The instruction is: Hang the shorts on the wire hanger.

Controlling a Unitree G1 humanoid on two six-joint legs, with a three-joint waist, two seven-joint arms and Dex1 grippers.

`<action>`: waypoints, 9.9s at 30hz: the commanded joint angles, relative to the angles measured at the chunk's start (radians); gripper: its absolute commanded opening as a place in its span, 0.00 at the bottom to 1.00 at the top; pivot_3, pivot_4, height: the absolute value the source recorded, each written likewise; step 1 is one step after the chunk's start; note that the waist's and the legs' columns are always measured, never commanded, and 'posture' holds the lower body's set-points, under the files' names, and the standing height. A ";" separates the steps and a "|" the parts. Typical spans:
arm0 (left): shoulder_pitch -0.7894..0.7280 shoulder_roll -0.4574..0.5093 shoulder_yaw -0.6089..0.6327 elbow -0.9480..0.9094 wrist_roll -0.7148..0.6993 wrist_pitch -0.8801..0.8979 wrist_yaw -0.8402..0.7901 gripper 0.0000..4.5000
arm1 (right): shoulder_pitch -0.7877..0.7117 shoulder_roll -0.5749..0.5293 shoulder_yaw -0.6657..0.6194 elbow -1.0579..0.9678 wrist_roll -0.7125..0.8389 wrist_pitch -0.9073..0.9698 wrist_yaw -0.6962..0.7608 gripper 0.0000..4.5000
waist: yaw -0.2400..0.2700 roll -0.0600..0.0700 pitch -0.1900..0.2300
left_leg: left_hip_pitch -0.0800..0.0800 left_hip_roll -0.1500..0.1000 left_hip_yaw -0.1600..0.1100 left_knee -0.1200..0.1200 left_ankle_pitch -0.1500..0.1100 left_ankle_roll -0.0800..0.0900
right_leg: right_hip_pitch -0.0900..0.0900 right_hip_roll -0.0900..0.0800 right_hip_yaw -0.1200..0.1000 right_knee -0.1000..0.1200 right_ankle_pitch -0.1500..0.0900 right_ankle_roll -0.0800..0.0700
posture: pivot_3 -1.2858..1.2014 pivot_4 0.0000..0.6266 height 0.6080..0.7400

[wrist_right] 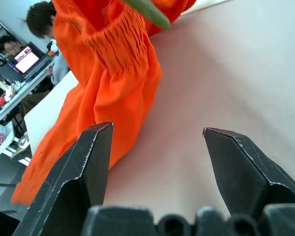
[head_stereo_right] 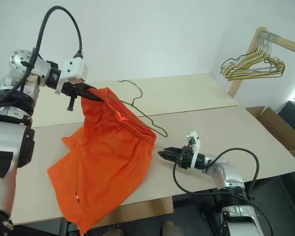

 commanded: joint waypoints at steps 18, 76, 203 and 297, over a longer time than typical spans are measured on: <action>0.000 -0.013 0.054 -0.021 -0.002 0.001 -0.003 0.00 | -0.058 0.112 0.010 -0.050 0.069 0.042 -0.031 0.77 | -0.001 0.000 0.000 | 0.000 0.000 -0.001 0.001 0.000 0.000 | 0.000 0.000 0.000 0.001 0.000 0.000 | 0.51 0.00 1.00; 0.043 0.106 -0.049 -0.119 -0.328 0.080 -0.003 0.00 | -0.198 -0.035 -0.128 0.255 0.081 0.225 -0.115 0.02 | -0.004 0.000 0.000 | -0.001 0.000 -0.001 0.001 0.000 0.000 | 0.000 0.000 0.000 0.001 0.000 0.000 | 0.51 0.00 1.00; 0.526 -0.120 0.361 -0.426 -0.236 0.129 0.310 0.00 | -0.641 -0.336 0.352 -0.093 -0.531 -0.284 0.055 0.35 | -0.004 0.003 0.001 | -0.015 0.000 0.000 0.011 -0.001 0.001 | -0.013 -0.002 -0.002 0.005 0.003 -0.001 | 0.50 0.00 1.00; 0.648 -0.311 0.545 -0.866 -0.618 0.410 0.281 0.99 | -0.233 -0.380 -0.331 -0.594 -0.245 0.746 -0.697 0.00 | -0.116 0.007 -0.001 | -0.014 -0.002 -0.002 0.012 -0.001 0.001 | -0.009 -0.005 0.001 0.002 0.005 0.004 | 0.42 0.00 1.00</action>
